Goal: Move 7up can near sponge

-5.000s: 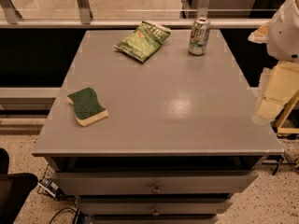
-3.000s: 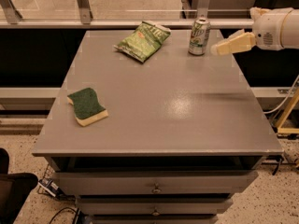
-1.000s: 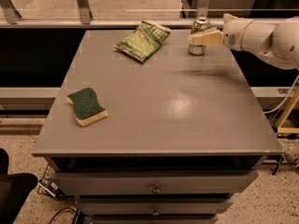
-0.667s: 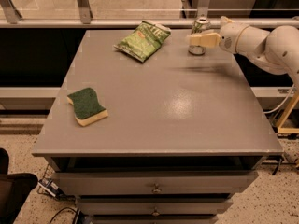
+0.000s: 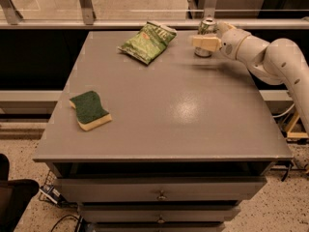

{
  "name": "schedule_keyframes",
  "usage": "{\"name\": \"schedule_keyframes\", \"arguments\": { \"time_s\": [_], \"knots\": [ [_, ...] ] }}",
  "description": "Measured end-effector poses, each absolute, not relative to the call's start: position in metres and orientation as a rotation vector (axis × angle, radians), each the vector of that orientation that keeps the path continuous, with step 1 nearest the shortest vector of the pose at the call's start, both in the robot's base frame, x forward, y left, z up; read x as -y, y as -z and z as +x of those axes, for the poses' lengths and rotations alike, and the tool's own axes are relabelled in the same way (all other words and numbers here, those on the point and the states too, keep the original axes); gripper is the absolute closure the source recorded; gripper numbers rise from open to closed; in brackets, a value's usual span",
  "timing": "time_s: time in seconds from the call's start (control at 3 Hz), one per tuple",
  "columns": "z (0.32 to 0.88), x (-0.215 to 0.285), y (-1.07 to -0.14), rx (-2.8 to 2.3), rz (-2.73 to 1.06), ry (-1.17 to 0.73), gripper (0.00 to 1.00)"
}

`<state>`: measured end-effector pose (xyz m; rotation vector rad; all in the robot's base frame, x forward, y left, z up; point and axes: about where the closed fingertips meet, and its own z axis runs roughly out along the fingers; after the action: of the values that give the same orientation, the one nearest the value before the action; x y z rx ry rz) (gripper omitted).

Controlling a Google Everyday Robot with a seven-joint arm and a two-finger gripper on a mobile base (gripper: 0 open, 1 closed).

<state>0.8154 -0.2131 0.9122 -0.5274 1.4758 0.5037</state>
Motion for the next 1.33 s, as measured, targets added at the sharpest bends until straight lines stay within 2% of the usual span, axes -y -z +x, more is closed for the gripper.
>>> {"name": "schedule_keyframes", "arguments": {
  "time_s": [0.67, 1.0, 1.33],
  "knots": [
    [0.817, 0.206, -0.912, -1.473, -0.534, -0.512, 0.63],
    [0.817, 0.201, -0.912, -1.473, -0.538, -0.517, 0.93],
    [0.818, 0.199, -0.911, -1.472, -0.540, -0.520, 1.00]
  ]
}}
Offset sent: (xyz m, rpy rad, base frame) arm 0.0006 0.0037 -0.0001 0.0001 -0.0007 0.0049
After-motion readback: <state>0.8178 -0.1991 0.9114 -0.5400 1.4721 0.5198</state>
